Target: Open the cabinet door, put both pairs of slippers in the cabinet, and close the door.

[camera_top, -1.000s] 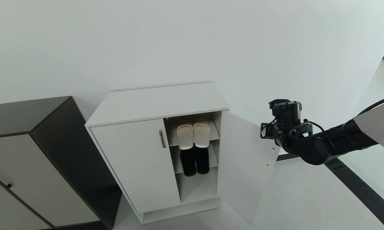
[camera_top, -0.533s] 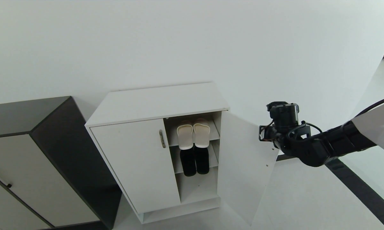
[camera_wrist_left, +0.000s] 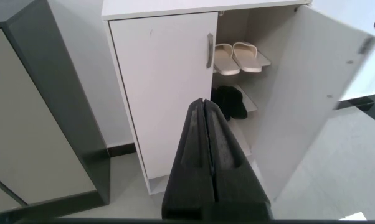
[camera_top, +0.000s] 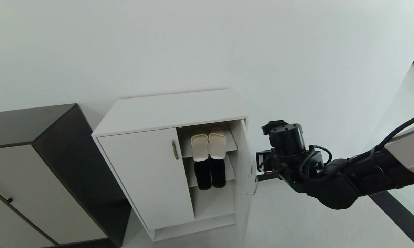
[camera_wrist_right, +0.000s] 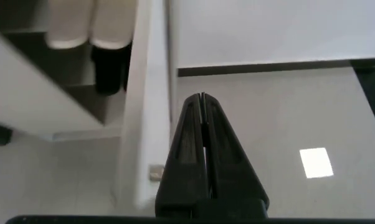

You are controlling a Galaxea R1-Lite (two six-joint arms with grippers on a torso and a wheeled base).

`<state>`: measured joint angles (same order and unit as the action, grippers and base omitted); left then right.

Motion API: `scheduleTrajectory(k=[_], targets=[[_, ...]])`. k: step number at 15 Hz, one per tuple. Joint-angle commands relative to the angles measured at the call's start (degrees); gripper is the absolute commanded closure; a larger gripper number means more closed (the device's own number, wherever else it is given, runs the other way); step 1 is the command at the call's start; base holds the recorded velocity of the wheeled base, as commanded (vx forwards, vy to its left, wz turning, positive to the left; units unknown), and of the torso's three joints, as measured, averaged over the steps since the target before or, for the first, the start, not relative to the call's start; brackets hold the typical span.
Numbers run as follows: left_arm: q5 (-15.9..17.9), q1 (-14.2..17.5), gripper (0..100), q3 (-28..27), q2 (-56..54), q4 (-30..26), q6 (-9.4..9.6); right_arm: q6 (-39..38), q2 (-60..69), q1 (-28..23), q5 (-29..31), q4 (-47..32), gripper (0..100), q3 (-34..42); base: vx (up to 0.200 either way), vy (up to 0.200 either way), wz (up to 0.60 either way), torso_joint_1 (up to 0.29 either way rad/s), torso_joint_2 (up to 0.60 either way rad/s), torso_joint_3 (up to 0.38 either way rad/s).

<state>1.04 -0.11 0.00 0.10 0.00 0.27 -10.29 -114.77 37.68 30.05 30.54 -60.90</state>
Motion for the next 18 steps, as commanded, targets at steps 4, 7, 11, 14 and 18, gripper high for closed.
scheduleTrajectory(k=[4,7,11,14,18], targets=[[0.02,0.02,100,0.00,-0.01,0.00,0.00,0.01,4.30,1.78,0.01,0.22,100,2.37,0.000,0.000,0.00,0.000,0.00,0.000],[0.02,0.02,100,0.00,-0.01,0.00,0.00,0.53,4.91,1.87,-2.63,4.71,100,5.88,0.000,0.000,0.00,0.000,0.00,0.000],[0.02,0.02,100,0.00,-0.01,0.00,-0.09,3.35,5.26,2.05,-6.06,8.22,100,9.58,0.000,0.000,0.00,0.000,0.00,0.000],[0.02,0.02,100,0.00,-0.01,0.00,0.00,3.17,5.35,3.80,-7.37,8.49,100,10.19,0.000,0.000,0.00,0.000,0.00,0.000],[0.02,0.02,100,0.00,-0.01,0.00,0.00,4.84,5.26,4.42,-8.43,11.03,100,12.48,0.000,0.000,0.15,0.001,0.00,-0.001]])
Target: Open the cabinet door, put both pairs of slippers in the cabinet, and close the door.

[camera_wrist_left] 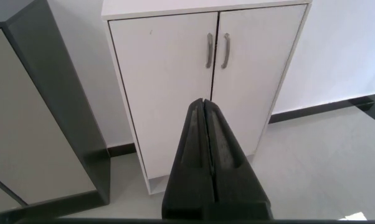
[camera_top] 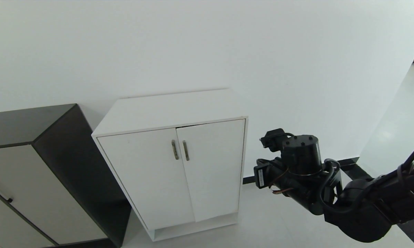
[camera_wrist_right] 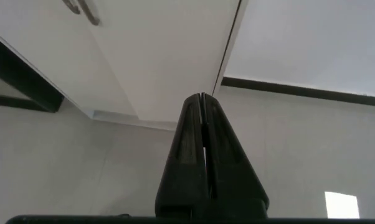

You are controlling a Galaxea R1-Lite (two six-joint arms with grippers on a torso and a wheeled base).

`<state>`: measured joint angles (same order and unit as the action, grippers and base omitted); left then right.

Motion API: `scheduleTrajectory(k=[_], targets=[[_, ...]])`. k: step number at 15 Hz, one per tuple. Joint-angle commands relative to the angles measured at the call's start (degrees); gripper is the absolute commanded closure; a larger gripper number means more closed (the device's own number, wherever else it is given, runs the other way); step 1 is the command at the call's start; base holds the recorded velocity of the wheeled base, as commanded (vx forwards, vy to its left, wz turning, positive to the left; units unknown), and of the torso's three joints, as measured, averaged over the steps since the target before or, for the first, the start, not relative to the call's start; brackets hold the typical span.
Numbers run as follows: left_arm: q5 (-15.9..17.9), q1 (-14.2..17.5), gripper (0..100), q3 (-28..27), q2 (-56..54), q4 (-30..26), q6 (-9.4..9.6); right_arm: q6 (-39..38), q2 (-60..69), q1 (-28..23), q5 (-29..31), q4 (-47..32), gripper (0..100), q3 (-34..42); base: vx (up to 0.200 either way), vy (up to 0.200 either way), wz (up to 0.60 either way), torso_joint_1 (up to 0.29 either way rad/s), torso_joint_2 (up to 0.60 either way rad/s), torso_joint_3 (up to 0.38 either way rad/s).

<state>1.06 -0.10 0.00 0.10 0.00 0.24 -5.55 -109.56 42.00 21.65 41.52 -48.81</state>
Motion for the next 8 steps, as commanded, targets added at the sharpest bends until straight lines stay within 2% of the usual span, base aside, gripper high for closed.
scheduleTrajectory(k=[1,4,5,8], targets=[[-0.01,0.01,100,0.00,-0.01,0.00,0.02,0.10,-0.04,0.10,-0.03,0.05,100,0.47,0.000,0.000,0.60,-0.002,0.01,-0.002],[-0.01,0.01,100,0.00,-0.01,0.00,0.02,0.10,-0.04,0.10,-0.64,0.14,100,0.82,0.000,0.000,0.60,-0.001,0.00,0.002],[-0.01,0.01,100,0.00,-0.01,0.00,0.02,0.01,0.05,0.10,-3.02,0.75,100,1.79,0.000,0.000,0.00,0.000,0.00,0.000],[-0.01,0.01,100,0.00,-0.01,0.00,0.02,0.10,-1.62,-0.60,-5.13,5.76,100,3.02,0.000,0.000,0.00,0.000,0.00,0.000]])
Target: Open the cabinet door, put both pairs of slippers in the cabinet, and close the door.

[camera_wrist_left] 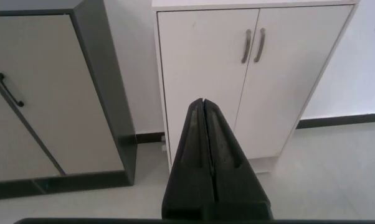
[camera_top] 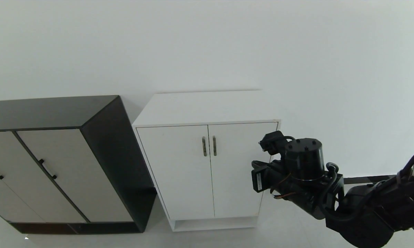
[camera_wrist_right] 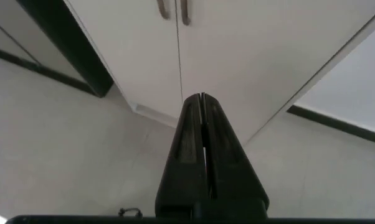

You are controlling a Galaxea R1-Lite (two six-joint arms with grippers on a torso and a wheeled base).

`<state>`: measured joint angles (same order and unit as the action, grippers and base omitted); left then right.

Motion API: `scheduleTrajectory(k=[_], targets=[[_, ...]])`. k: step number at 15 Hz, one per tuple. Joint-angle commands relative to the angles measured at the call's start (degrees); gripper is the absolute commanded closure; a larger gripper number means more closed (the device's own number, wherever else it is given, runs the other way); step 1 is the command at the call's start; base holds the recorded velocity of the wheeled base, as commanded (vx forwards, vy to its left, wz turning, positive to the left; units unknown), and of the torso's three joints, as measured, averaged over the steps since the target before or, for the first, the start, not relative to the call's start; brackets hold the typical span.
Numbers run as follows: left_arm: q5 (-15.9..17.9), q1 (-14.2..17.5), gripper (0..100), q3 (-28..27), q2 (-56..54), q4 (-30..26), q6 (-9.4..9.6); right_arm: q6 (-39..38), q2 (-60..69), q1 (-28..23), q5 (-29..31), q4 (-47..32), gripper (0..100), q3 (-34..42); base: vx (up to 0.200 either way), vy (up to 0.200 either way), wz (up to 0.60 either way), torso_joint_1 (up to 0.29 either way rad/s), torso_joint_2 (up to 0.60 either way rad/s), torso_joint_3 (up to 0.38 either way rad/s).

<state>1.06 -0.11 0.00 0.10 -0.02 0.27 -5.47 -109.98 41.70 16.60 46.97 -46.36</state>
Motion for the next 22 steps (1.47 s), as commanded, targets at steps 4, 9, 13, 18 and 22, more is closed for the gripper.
scheduleTrajectory(k=[4,9,13,18,22], targets=[[-0.01,0.02,100,0.00,-0.01,0.02,0.00,0.20,-2.25,-0.57,-9.84,8.49,100,6.72,0.000,0.000,0.00,0.000,0.00,0.000],[-0.01,0.02,100,0.00,-0.01,0.11,0.08,1.17,-2.52,-1.27,-15.55,13.50,100,10.50,0.000,0.000,0.00,0.000,0.00,0.000],[-0.01,0.02,100,0.00,-0.01,0.02,0.17,1.17,-3.92,-1.80,-15.55,13.59,100,10.33,0.200,0.000,0.00,-0.006,0.00,0.004],[-0.01,0.02,100,0.00,-0.01,0.02,0.17,1.08,-4.54,-1.80,-15.55,13.67,100,10.24,0.200,0.000,0.00,0.007,0.01,0.000],[-0.01,0.02,100,0.00,-0.01,0.02,0.17,1.08,-5.59,-1.80,-15.55,14.11,100,9.97,0.150,0.000,0.00,0.004,0.00,0.001]])
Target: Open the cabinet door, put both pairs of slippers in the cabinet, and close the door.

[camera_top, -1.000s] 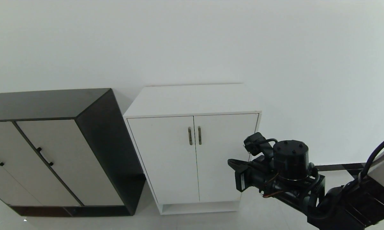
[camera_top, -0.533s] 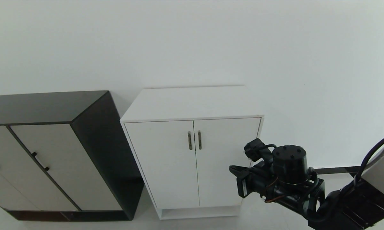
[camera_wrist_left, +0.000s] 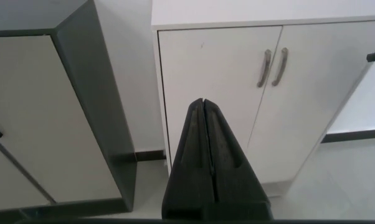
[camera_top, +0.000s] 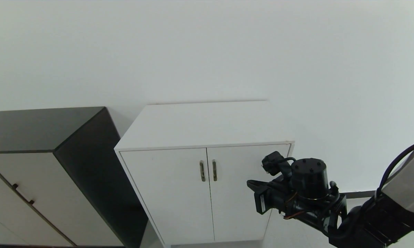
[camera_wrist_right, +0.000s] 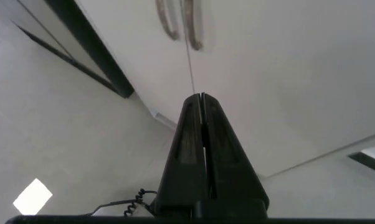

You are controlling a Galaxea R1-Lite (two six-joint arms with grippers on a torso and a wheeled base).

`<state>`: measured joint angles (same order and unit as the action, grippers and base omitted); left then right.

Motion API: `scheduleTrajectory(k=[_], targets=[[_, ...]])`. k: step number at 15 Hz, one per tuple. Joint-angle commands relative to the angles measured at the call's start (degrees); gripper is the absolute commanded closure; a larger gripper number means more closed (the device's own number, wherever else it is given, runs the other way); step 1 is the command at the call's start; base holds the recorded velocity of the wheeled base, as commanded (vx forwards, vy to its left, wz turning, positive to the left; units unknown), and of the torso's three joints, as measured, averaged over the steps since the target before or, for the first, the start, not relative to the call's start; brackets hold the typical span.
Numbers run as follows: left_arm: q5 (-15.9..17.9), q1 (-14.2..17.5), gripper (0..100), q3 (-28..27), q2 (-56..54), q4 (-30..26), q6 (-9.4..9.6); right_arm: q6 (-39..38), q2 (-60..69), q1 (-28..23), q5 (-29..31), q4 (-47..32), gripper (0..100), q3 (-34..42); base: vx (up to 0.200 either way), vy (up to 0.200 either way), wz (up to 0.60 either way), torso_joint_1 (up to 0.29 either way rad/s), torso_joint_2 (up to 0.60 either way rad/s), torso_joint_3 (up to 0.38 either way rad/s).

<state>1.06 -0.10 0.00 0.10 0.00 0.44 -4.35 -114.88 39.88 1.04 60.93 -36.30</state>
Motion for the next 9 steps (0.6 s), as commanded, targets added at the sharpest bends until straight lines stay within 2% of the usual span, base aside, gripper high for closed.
scheduleTrajectory(k=[1,4,9], targets=[[-0.01,0.01,100,0.00,-0.01,0.00,0.00,-0.04,-1.48,0.03,0.02,0.59,100,-0.96,0.000,0.000,0.00,0.000,0.00,0.000],[-0.01,0.01,100,0.00,-0.01,0.00,0.00,-0.22,-6.05,-1.64,0.28,3.14,100,-5.97,0.000,0.000,0.00,0.000,0.00,0.000],[-0.01,0.01,100,0.00,-0.01,0.00,-0.09,-0.31,-9.57,-5.07,0.28,3.32,100,-8.96,0.000,0.000,0.00,0.000,0.00,0.000]])
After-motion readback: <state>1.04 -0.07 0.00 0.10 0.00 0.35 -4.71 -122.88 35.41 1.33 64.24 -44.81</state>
